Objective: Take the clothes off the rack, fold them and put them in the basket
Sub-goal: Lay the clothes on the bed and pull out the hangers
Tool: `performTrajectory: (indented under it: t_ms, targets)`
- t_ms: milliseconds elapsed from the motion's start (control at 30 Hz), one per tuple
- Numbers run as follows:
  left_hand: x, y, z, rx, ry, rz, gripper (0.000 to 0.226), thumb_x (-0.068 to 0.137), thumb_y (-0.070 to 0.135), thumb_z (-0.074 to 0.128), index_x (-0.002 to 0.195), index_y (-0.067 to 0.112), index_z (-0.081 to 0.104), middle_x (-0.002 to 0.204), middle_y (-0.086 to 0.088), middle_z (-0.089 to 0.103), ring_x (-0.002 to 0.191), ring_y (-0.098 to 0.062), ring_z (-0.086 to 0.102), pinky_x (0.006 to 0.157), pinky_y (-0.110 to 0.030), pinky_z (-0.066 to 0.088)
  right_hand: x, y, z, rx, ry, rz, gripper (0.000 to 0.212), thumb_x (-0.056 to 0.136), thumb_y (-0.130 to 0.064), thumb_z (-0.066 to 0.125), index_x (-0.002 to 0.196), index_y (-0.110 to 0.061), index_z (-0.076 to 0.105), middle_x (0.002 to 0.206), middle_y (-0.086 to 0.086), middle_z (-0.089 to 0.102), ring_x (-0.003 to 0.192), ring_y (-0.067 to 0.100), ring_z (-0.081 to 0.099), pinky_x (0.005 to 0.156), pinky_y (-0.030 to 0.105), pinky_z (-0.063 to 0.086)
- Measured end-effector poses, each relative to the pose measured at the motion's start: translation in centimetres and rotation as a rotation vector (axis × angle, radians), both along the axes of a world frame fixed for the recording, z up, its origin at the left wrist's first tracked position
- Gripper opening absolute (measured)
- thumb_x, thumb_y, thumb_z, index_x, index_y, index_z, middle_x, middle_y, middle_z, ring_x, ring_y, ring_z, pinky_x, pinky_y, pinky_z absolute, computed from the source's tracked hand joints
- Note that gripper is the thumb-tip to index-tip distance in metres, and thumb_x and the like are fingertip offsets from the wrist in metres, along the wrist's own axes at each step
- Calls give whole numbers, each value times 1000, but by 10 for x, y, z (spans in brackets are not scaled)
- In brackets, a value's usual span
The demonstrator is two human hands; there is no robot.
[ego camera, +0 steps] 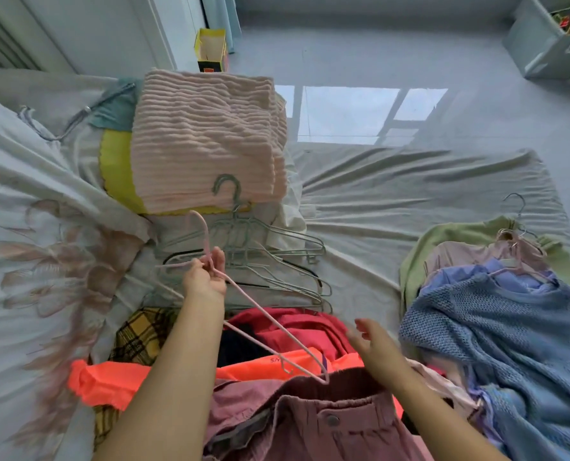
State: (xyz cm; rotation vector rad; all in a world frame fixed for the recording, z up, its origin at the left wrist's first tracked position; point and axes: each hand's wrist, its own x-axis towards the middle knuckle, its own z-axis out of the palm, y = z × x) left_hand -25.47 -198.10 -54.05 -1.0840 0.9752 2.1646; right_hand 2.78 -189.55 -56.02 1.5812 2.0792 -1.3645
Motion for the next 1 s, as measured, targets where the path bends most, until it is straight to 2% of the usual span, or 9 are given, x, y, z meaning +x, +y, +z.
performTrajectory:
  t_ms: [67, 267, 400, 533, 633, 733, 833, 900, 1000]
  targets:
    - [6, 7, -19, -30, -41, 62, 33, 101, 7, 29, 70, 7, 40, 77, -15, 49, 57, -20, 56, 69, -22, 56, 14, 3, -10, -13, 56, -86, 40, 94, -20, 54, 129, 0, 49, 126, 12, 55, 118, 25, 51, 96, 29, 36]
    - [-18, 21, -38, -62, -47, 224, 35, 102, 13, 17, 81, 8, 44, 74, -13, 48, 32, -18, 54, 39, -23, 50, 31, 9, -1, -282, 233, -261, 21, 97, -26, 43, 97, -16, 62, 100, 4, 66, 94, 17, 62, 79, 23, 45]
    - [-32, 36, -36, -167, 46, 235, 37, 103, 18, 13, 91, 5, 45, 78, -15, 47, 57, -22, 54, 70, -31, 57, 42, -9, -3, -328, 242, -177, 25, 96, -29, 46, 88, -16, 66, 87, -2, 67, 86, 10, 60, 74, 10, 43]
    - [-24, 52, -62, -338, -7, -170, 48, 100, 35, 32, 137, 4, 35, 134, -15, 47, 118, -27, 52, 107, -50, 34, 46, -11, -9, -311, 282, -309, 48, 79, -63, 55, 80, -17, 66, 82, 1, 71, 83, 12, 62, 82, 25, 46]
    - [-9, 57, -61, -395, 1, -550, 77, 89, 59, 44, 147, 16, 18, 154, -10, 19, 139, -33, 25, 109, -59, 20, 61, -3, -14, -302, 270, -296, 21, 94, -33, 49, 85, -24, 66, 90, 0, 70, 91, 16, 63, 90, 35, 48]
    - [13, 53, -60, -256, 97, -675, 66, 95, 45, 42, 146, 12, 17, 152, -13, 25, 134, -30, 38, 107, -50, 34, 81, 2, -17, -293, 249, -295, 20, 97, -24, 45, 89, -28, 63, 86, -3, 67, 85, 14, 61, 74, 24, 48]
    - [57, 46, -50, -303, 184, -823, 24, 100, 30, 39, 116, 12, 40, 114, -11, 55, 97, -23, 60, 74, -31, 54, 108, 10, -29, -242, 186, -256, 22, 98, -21, 46, 91, -11, 64, 91, 2, 65, 86, 16, 59, 78, 27, 48]
    - [100, 41, -45, -429, 280, -1082, 19, 100, 26, 39, 114, 14, 43, 101, -7, 58, 86, -20, 58, 62, -28, 50, 125, 22, -34, -194, 161, -208, 23, 98, -19, 45, 100, -7, 64, 100, 1, 65, 92, 11, 55, 91, 30, 45]
    - [175, 32, -43, -582, 529, -1532, 24, 98, 28, 43, 111, 11, 53, 109, -7, 57, 94, -21, 54, 71, -27, 41, 156, 51, -38, -107, 9, -117, 21, 98, -20, 44, 103, -12, 62, 104, 2, 61, 98, 12, 51, 79, 23, 35]
